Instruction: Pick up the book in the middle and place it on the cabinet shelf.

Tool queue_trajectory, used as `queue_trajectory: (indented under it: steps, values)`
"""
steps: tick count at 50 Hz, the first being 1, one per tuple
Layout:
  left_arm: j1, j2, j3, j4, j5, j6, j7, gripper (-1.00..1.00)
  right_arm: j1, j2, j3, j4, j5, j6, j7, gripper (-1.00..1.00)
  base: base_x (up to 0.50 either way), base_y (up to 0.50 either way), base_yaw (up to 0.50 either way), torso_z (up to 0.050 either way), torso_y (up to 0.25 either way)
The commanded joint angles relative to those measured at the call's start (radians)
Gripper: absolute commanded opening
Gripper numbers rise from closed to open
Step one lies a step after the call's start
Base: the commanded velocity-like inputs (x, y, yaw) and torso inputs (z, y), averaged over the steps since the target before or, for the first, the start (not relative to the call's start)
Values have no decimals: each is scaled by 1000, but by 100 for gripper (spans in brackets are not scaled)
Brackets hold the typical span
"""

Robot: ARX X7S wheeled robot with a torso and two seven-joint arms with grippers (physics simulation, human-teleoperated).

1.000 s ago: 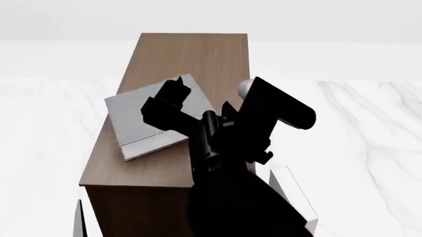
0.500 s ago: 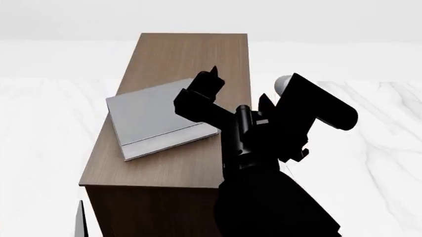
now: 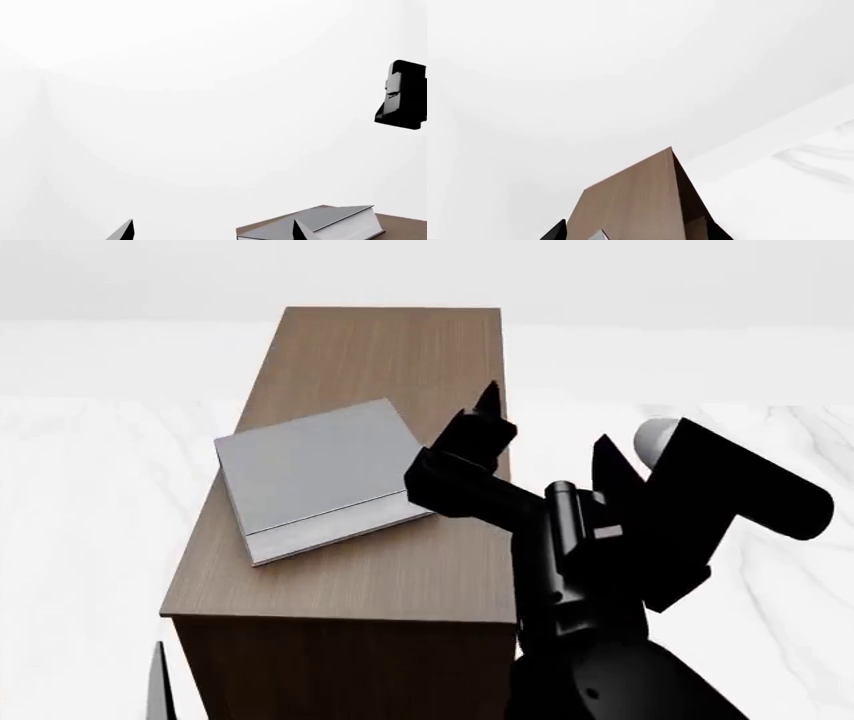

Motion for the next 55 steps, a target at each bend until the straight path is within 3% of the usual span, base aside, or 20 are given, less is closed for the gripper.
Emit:
queue_trajectory:
  steps: [1, 16, 26, 34, 41, 55]
  values:
    - [2, 16, -29, 13, 10, -3, 11, 100, -59, 50, 31, -71, -24, -15, -15, 100, 0, 0, 0, 0, 0]
    - [-3, 13, -36, 22, 12, -14, 4, 100, -176, 132, 23, -104, -169, -67, -49, 100, 0, 0, 0, 0, 0]
    - [-2, 11, -38, 18, 20, -9, -6, 100, -328, 181, -10, -121, -572, -212, -60, 100, 0, 0, 0, 0, 0]
    - [3, 5, -43, 18, 33, 7, -20, 100, -504, 175, -46, -28, -840, -474, -135, 100, 0, 0, 0, 0, 0]
    - [17, -4, -51, 6, 65, 49, -52, 100, -600, 145, -24, 96, -1113, -685, -98, 100, 0, 0, 0, 0, 0]
    - [20, -16, -89, -13, 91, 99, -111, 100, -612, 109, -21, 211, -1139, -775, -93, 100, 0, 0, 0, 0, 0]
